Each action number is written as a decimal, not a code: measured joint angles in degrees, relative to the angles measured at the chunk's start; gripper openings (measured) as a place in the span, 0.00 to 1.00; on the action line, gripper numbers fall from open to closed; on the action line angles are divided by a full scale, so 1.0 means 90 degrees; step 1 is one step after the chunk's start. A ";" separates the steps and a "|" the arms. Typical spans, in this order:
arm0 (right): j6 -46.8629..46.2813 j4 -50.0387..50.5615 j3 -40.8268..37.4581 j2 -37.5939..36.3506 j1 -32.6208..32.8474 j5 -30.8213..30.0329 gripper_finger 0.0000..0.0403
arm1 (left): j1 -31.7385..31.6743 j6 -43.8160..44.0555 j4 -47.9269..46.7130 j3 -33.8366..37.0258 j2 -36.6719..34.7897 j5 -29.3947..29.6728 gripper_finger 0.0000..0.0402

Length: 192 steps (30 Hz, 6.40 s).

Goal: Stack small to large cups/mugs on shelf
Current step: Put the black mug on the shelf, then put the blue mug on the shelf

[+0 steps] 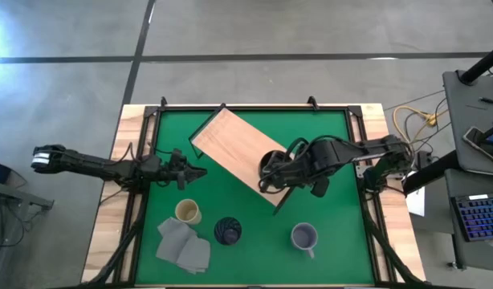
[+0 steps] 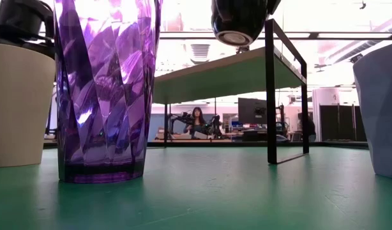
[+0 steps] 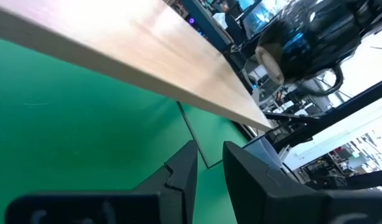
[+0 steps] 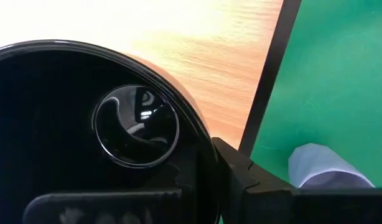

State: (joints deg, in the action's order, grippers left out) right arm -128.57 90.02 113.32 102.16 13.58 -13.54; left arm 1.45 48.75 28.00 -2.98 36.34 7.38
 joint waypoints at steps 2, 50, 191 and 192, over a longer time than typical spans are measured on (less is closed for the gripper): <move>0.0000 -0.0013 -0.0023 0.0038 0.0001 0.0060 0.06 | 0.0000 0.0000 -0.0001 0.0000 -0.0050 -0.0001 0.16; -0.0160 -0.0273 -0.1273 -0.0531 -0.0247 0.0672 0.28 | 0.0000 0.0015 -0.0079 0.0019 -0.0005 -0.0132 0.16; -0.0069 0.0008 -0.1213 0.0582 0.2742 0.1501 0.45 | 0.0000 -0.0293 0.0016 -0.0010 -0.0024 -0.0367 0.16; -0.0027 -0.0006 -0.1343 0.0557 0.2747 0.1501 0.45 | 0.0000 -0.0291 0.0010 -0.0010 -0.0027 -0.0367 0.16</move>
State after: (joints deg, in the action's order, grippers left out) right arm -128.81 89.97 101.24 107.17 38.30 -0.03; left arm 1.45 46.13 28.09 -3.07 36.10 4.08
